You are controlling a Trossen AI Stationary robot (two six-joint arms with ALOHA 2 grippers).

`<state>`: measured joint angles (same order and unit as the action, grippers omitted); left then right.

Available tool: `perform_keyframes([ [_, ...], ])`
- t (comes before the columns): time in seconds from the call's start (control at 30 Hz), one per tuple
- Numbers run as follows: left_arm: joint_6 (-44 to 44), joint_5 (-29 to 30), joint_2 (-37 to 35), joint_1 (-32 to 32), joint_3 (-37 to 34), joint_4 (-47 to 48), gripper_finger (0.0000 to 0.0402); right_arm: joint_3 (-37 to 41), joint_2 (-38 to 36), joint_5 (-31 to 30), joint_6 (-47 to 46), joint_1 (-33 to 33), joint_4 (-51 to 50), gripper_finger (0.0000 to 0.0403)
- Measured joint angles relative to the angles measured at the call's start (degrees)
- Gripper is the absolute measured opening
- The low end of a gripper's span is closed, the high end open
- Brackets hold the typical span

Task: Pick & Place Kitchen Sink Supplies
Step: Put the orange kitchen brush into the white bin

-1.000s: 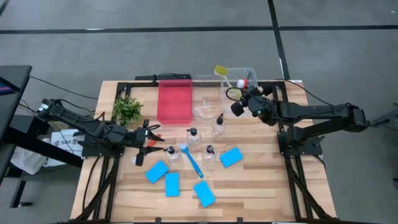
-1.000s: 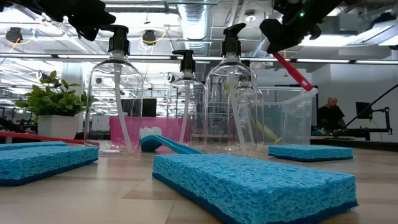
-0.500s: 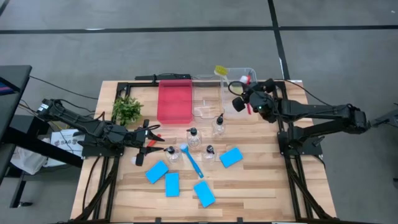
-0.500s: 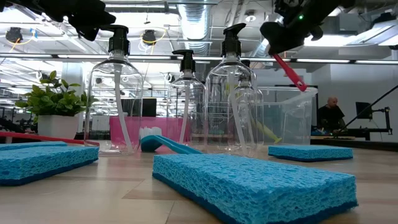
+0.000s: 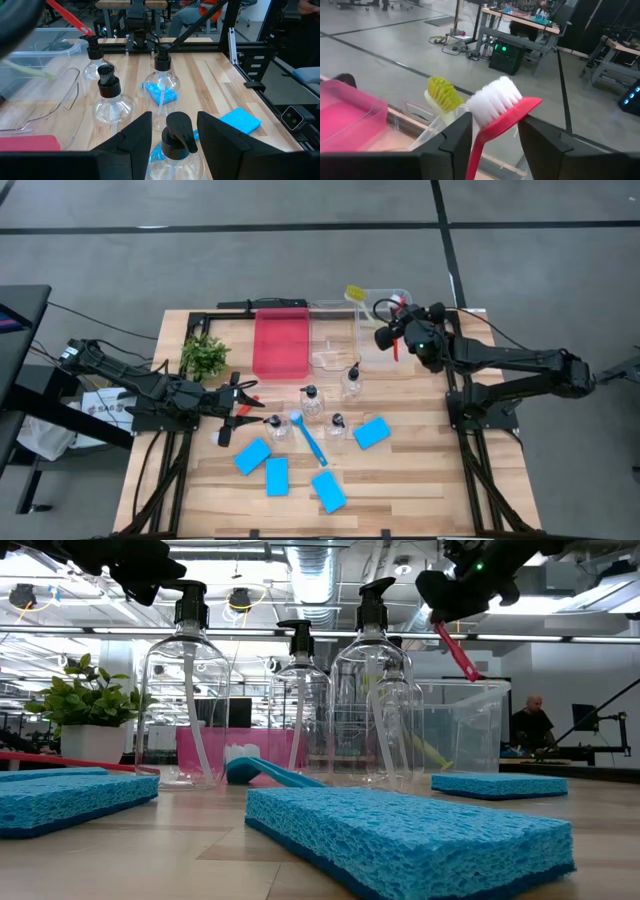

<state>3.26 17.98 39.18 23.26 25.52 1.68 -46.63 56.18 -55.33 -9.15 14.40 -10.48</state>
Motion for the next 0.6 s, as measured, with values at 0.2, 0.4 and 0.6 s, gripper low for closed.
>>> perform_keyframes([
  [0.2, 0.0, 0.0, 0.0, 0.0, 0.0, 0.0, 0.0159, 0.0, 0.0, 0.0, -0.1, 0.8, 0.2, 0.0175],
  [0.4, 0.0, 0.0, 0.0, 0.0, 0.0, 0.0, 0.0159, 0.0, 0.0, 0.0, 0.0, 0.8, 0.4, 0.0197],
  [0.6, 0.0, 0.0, 0.0, 0.0, 0.0, 0.0, 0.0159, 0.0, 0.0, -0.2, 0.5, 0.8, 0.4, 0.0206],
])
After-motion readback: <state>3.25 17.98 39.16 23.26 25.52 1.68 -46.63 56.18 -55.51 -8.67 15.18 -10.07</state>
